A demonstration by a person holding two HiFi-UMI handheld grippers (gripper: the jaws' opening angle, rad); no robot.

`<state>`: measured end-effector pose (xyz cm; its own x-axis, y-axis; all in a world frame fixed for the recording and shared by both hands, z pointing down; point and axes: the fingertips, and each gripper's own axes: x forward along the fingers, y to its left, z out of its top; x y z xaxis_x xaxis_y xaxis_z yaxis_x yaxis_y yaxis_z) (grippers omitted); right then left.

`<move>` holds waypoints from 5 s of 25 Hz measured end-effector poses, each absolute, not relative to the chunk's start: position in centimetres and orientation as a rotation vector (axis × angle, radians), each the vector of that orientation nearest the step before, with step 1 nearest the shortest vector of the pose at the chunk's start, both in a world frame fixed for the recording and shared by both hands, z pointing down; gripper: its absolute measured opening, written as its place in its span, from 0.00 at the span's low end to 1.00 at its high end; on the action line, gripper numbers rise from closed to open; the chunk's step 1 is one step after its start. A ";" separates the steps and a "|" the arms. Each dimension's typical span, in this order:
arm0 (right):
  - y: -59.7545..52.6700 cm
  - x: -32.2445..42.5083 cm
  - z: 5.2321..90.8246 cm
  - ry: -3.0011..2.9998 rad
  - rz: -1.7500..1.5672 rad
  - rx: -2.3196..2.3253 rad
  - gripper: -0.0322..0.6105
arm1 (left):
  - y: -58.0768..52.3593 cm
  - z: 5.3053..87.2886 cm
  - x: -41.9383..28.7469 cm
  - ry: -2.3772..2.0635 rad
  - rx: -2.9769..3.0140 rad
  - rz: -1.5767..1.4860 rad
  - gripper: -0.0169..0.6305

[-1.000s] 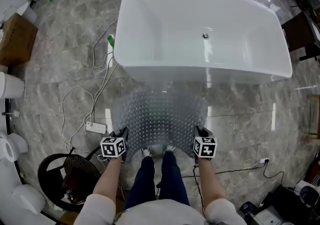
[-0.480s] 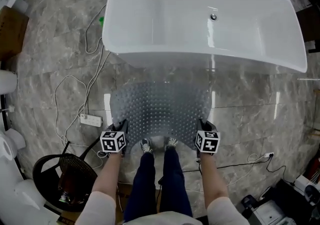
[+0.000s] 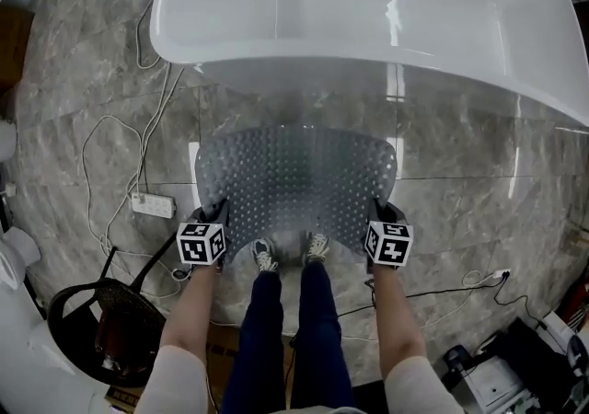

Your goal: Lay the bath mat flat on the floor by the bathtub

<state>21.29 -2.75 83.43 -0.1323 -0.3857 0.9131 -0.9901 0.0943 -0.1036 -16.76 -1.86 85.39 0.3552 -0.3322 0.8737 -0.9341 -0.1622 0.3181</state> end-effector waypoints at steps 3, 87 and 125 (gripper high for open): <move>-3.1 20.8 86.0 -1.634 1.005 1.341 0.11 | -2.1 87.7 -16.7 -1.127 1.689 0.846 0.09; -8.7 31.8 117.4 -1.205 0.942 1.412 0.37 | -5.3 118.4 -24.7 -1.339 1.306 1.287 0.41; -6.5 28.5 114.5 -1.233 1.053 1.375 0.11 | -4.0 114.4 -24.6 -1.306 1.226 1.240 0.10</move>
